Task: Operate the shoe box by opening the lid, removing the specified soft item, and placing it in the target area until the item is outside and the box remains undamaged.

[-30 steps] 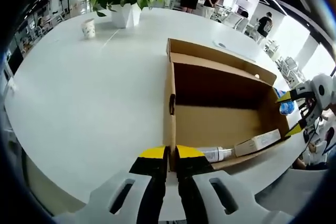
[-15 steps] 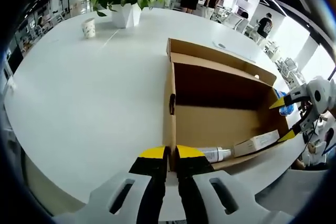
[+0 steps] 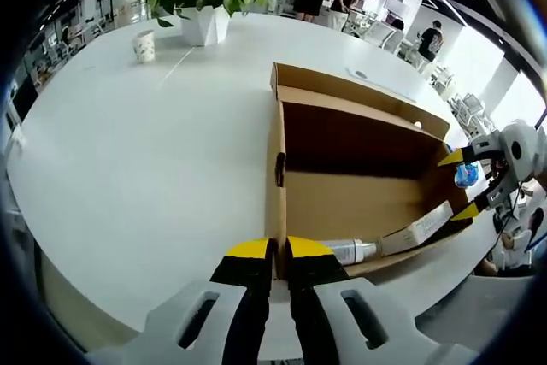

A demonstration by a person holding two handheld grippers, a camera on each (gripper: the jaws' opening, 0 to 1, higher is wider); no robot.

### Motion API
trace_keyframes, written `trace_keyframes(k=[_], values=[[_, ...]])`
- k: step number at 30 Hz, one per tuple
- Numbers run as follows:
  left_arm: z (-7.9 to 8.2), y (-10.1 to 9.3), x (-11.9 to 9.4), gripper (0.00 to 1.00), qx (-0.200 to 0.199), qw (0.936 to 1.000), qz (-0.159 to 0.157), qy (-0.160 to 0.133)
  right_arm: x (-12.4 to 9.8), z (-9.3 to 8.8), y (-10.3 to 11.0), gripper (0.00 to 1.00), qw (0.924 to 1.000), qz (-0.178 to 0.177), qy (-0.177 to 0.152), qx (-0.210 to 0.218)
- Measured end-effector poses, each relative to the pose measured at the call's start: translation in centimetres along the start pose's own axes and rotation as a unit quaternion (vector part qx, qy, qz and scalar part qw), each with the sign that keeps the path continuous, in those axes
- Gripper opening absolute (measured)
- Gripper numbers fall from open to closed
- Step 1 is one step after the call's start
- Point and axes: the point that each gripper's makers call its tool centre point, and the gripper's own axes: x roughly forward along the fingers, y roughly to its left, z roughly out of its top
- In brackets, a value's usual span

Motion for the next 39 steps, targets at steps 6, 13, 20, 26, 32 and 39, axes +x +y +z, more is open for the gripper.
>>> trace_keyframes(k=[6, 13, 20, 26, 32, 39], values=[[0.0, 0.0, 0.0, 0.04, 0.000, 1.0000, 0.000, 0.000, 0.4, 0.7, 0.8, 0.45, 0.9999, 0.012, -0.009, 0.002], [0.0, 0.1, 0.1, 0.04, -0.002, 1.0000, -0.001, 0.000, 1.6, 0.9, 1.1, 0.43, 0.9998, 0.014, -0.010, 0.002], [0.0, 0.1, 0.1, 0.04, -0.001, 1.0000, -0.001, 0.000, 2.3, 1.0, 1.5, 0.33, 0.9997, 0.014, -0.015, 0.009], [0.1, 0.2, 0.1, 0.04, 0.000, 1.0000, -0.001, 0.000, 3.1, 0.9, 2.0, 0.25, 0.9995, 0.015, -0.017, 0.020], [0.0, 0.1, 0.1, 0.04, -0.001, 1.0000, -0.003, -0.001, 3.4, 1.0, 2.1, 0.20, 0.9998, 0.011, -0.013, 0.010], [0.0, 0.1, 0.1, 0.04, -0.002, 1.0000, -0.003, 0.000, 3.4, 1.0, 1.9, 0.16, 0.9999, 0.006, -0.013, 0.006]])
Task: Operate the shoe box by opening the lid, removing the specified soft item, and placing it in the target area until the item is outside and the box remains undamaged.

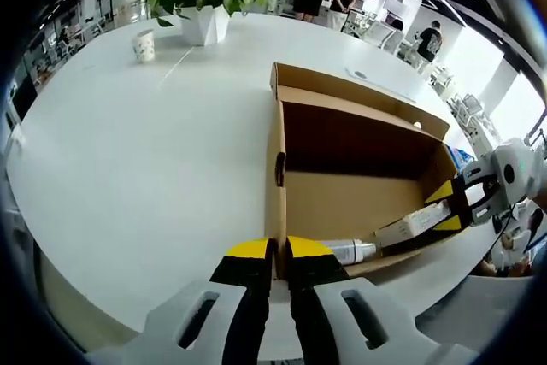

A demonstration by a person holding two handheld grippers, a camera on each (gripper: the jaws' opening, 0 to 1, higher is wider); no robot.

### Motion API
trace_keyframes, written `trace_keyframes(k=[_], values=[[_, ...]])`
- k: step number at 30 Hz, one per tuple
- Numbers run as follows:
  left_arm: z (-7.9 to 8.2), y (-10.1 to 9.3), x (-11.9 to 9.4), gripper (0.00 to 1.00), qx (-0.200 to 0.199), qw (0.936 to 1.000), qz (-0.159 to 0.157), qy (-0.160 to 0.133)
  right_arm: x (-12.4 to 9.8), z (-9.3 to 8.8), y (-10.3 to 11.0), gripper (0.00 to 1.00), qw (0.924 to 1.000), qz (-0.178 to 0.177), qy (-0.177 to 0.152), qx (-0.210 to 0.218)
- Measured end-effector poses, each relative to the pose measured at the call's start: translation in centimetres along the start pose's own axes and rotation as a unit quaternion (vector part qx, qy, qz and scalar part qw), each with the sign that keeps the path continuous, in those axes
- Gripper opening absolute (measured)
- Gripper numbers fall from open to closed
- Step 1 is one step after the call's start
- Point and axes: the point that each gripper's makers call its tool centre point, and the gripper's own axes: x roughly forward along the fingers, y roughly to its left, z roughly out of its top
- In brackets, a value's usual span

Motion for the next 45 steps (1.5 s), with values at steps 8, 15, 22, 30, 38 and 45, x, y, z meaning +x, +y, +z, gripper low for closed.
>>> trace_keyframes(k=[8, 15, 22, 30, 38, 45], values=[[0.0, 0.1, 0.1, 0.04, 0.001, 1.0000, 0.001, 0.001, -0.4, 0.3, -0.2, 0.15, 0.9997, -0.012, 0.000, -0.022], [-0.1, 0.0, 0.0, 0.04, 0.002, 1.0000, 0.001, 0.000, -1.3, 0.7, -0.5, 0.15, 0.9993, -0.022, -0.007, -0.030], [-0.1, 0.0, 0.1, 0.04, 0.005, 1.0000, 0.003, 0.000, -2.5, 1.4, -0.8, 0.15, 0.9987, -0.030, -0.014, -0.037], [-0.1, 0.1, 0.1, 0.04, 0.004, 1.0000, 0.002, 0.000, -3.6, 2.1, -1.0, 0.15, 0.9984, -0.037, -0.022, -0.038], [-0.1, 0.0, 0.1, 0.04, 0.006, 1.0000, 0.004, 0.001, -4.9, 3.0, -1.5, 0.15, 0.9977, -0.046, -0.034, -0.037], [-0.1, 0.1, 0.2, 0.04, 0.004, 1.0000, 0.003, 0.001, -6.6, 3.6, -1.7, 0.15, 0.9969, -0.053, -0.044, -0.038]])
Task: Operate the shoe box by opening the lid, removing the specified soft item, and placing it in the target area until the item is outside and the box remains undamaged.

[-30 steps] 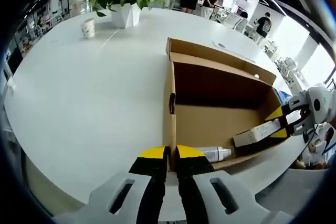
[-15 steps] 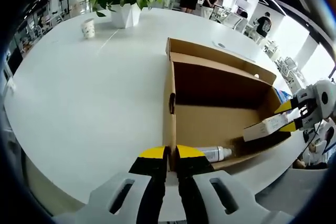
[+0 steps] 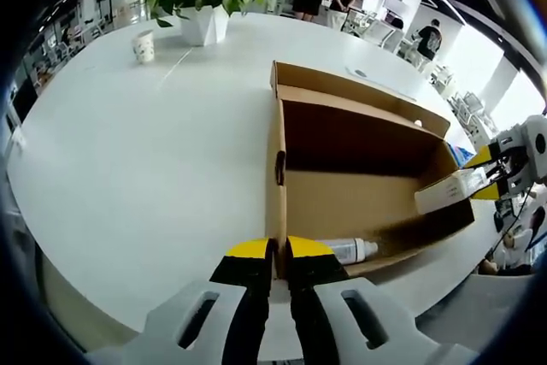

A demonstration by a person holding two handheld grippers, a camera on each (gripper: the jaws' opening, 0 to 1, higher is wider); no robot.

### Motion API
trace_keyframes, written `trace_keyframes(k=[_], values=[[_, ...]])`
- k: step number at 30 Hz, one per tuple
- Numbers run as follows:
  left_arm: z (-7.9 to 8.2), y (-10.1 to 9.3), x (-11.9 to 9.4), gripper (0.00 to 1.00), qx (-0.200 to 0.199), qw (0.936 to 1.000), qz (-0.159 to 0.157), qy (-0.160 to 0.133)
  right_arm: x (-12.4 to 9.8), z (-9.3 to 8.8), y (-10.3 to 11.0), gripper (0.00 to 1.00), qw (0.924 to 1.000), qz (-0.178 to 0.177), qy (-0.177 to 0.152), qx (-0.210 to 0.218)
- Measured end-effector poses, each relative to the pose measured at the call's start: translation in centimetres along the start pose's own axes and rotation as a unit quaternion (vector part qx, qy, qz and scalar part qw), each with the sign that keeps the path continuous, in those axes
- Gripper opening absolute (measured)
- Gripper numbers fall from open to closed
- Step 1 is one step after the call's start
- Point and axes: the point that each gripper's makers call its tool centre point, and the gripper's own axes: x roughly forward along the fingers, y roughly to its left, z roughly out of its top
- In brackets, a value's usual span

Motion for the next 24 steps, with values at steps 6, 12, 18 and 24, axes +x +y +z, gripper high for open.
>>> trace_keyframes(k=[6, 12, 18, 24], values=[[0.0, 0.0, 0.1, 0.04, 0.000, 1.0000, 0.000, 0.000, -1.2, 0.8, -0.6, 0.15, 0.9999, -0.008, -0.009, -0.007], [0.0, 0.1, 0.1, 0.04, 0.000, 1.0000, 0.000, 0.000, -2.5, 1.3, -1.3, 0.15, 0.9997, -0.013, -0.013, -0.012], [-0.1, 0.0, 0.0, 0.04, 0.003, 1.0000, 0.002, 0.001, -3.9, 1.4, -2.0, 0.15, 0.9995, -0.020, -0.016, -0.018], [-0.1, 0.0, 0.0, 0.04, 0.003, 1.0000, 0.002, 0.001, -5.0, 1.3, -2.5, 0.15, 0.9993, -0.026, -0.013, -0.022]])
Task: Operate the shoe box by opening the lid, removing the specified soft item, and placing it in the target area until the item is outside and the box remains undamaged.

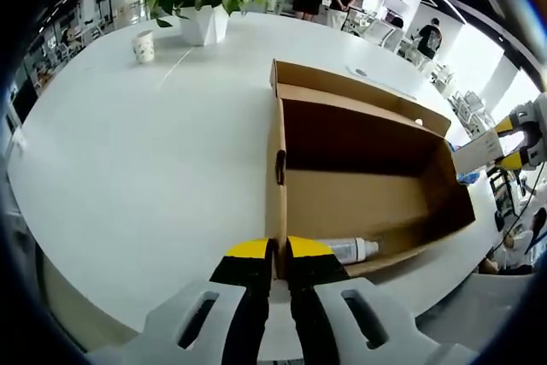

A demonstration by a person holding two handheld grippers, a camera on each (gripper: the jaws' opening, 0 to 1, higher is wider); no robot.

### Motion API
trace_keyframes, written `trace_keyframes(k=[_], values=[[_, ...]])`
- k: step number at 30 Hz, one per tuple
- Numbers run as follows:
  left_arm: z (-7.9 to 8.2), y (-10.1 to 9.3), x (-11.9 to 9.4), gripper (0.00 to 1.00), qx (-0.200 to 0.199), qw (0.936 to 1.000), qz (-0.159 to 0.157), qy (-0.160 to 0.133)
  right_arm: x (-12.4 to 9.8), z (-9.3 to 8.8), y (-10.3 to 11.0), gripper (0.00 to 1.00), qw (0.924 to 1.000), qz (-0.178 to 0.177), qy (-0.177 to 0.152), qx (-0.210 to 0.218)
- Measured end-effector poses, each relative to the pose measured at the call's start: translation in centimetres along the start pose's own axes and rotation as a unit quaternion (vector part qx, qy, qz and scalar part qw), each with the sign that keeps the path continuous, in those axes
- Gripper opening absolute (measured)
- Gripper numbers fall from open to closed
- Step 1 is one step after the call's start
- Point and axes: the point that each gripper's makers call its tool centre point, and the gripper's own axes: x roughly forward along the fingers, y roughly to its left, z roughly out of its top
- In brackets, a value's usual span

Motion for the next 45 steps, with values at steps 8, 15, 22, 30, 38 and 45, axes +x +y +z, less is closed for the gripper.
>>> trace_keyframes(k=[8, 15, 22, 30, 38, 45], values=[[0.0, 0.0, 0.0, 0.04, -0.002, 1.0000, -0.001, 0.000, -1.5, -0.7, -1.2, 0.15, 0.9999, -0.013, 0.003, 0.001], [0.0, -0.1, 0.0, 0.04, -0.004, 1.0000, -0.002, 0.000, -2.5, -1.6, -2.1, 0.15, 0.9998, -0.020, 0.007, 0.003], [0.0, 0.0, 0.0, 0.04, -0.007, 1.0000, -0.004, 0.000, -3.6, -2.6, -3.1, 0.15, 0.9995, -0.030, 0.010, 0.008], [0.0, 0.0, 0.0, 0.04, -0.013, 0.9999, -0.006, -0.001, -4.9, -4.4, -4.2, 0.15, 0.9989, -0.042, 0.018, 0.014], [0.0, -0.1, 0.0, 0.04, -0.015, 0.9999, -0.005, 0.000, -6.4, -6.6, -5.1, 0.15, 0.9979, -0.054, 0.029, 0.021], [-0.1, 0.1, 0.2, 0.05, -0.019, 0.9998, -0.004, 0.001, -7.6, -8.4, -6.1, 0.15, 0.9968, -0.065, 0.037, 0.030]])
